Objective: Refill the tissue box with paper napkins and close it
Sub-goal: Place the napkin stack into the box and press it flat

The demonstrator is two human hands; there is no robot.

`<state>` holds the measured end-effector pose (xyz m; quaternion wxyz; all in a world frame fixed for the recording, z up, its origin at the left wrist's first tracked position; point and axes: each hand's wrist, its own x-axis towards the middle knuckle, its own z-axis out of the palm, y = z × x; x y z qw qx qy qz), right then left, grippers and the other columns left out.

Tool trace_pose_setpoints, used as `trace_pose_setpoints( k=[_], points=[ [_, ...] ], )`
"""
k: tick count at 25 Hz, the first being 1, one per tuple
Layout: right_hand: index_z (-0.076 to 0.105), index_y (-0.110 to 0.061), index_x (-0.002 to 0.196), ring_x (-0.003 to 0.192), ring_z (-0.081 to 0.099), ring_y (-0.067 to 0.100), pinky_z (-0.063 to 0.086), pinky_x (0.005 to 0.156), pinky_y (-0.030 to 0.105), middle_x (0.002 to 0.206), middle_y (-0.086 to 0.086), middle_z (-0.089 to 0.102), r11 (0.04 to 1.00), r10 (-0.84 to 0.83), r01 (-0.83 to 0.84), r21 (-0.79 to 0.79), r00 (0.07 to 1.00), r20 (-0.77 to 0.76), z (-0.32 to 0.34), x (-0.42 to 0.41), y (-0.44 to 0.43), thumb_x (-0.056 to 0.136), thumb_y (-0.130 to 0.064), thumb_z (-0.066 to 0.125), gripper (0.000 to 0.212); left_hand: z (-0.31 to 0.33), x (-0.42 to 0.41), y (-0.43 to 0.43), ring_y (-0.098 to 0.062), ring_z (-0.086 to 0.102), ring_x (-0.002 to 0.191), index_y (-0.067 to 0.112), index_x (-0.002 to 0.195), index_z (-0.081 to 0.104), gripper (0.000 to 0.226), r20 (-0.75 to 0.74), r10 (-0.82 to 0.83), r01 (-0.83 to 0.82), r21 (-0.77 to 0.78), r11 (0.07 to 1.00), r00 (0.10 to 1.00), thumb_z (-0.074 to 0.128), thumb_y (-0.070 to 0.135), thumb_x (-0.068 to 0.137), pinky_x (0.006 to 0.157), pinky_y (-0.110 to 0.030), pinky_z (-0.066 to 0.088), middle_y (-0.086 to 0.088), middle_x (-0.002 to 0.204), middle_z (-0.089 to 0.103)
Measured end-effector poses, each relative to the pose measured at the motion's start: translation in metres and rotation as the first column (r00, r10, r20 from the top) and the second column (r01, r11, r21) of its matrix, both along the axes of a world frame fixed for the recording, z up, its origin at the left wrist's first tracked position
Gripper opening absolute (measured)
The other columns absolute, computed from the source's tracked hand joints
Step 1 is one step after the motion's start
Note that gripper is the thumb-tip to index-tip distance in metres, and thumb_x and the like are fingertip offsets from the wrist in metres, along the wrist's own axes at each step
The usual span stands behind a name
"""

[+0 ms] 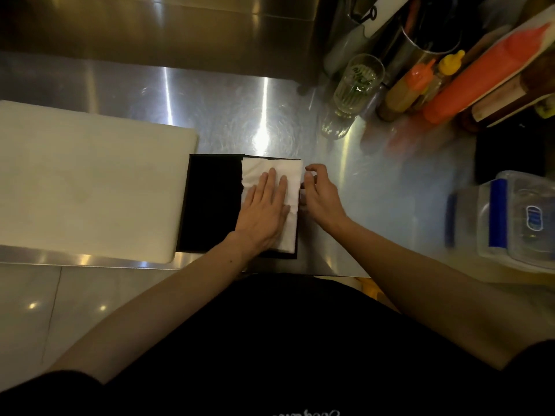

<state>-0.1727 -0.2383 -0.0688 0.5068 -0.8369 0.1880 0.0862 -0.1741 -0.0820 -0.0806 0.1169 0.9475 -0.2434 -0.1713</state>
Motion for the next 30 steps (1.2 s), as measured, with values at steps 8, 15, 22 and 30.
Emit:
trace_pose_setpoints(
  k=[8,15,22,30],
  points=[
    [0.056,-0.025,0.117,0.077,0.066,0.021,0.059,0.064,0.032,0.102,0.008,0.066,0.961,-0.062,0.095,0.261,0.989,-0.132,0.012,-0.003,-0.006,0.104,-0.039,0.033,0.030,-0.024,0.002,-0.001,-0.033,-0.012,0.149,0.015,0.154,-0.009,0.066,-0.063,-0.034,0.040,0.095,0.995,0.997,0.016,0.045,0.101,0.118,-0.047,-0.006,-0.019,0.161,-0.017],
    [0.055,-0.025,0.125,0.077,0.066,0.020,0.059,0.070,0.035,0.104,0.007,0.066,0.961,-0.029,0.079,0.267,0.982,-0.186,0.015,-0.005,-0.007,0.104,-0.042,0.031,0.036,-0.035,0.004,-0.001,-0.033,-0.015,0.149,0.016,0.154,-0.012,0.069,-0.105,-0.062,0.074,0.113,0.991,0.992,0.020,0.048,0.101,0.119,-0.048,-0.003,-0.019,0.160,-0.020],
    [0.057,-0.029,0.110,0.076,0.067,0.020,0.059,0.071,0.039,0.097,0.003,0.067,0.966,-0.036,0.080,0.246,0.983,-0.181,0.016,-0.004,-0.005,0.104,-0.039,0.033,0.026,-0.037,0.007,-0.004,-0.033,-0.018,0.148,0.017,0.153,-0.016,0.071,-0.150,-0.082,0.103,0.141,0.985,0.985,0.019,0.050,0.101,0.118,-0.046,-0.007,-0.018,0.159,-0.024],
    [0.057,-0.023,0.126,0.082,0.064,0.028,0.057,0.078,0.046,0.108,0.015,0.066,0.951,-0.074,0.139,0.277,0.970,-0.233,0.018,-0.003,-0.005,0.104,-0.037,0.036,0.034,0.013,0.019,0.003,-0.036,0.023,0.145,0.010,0.149,0.031,0.055,-0.181,-0.014,-0.022,-0.198,0.980,0.983,0.047,0.016,0.096,0.116,-0.046,0.023,-0.021,0.160,0.016]
  ],
)
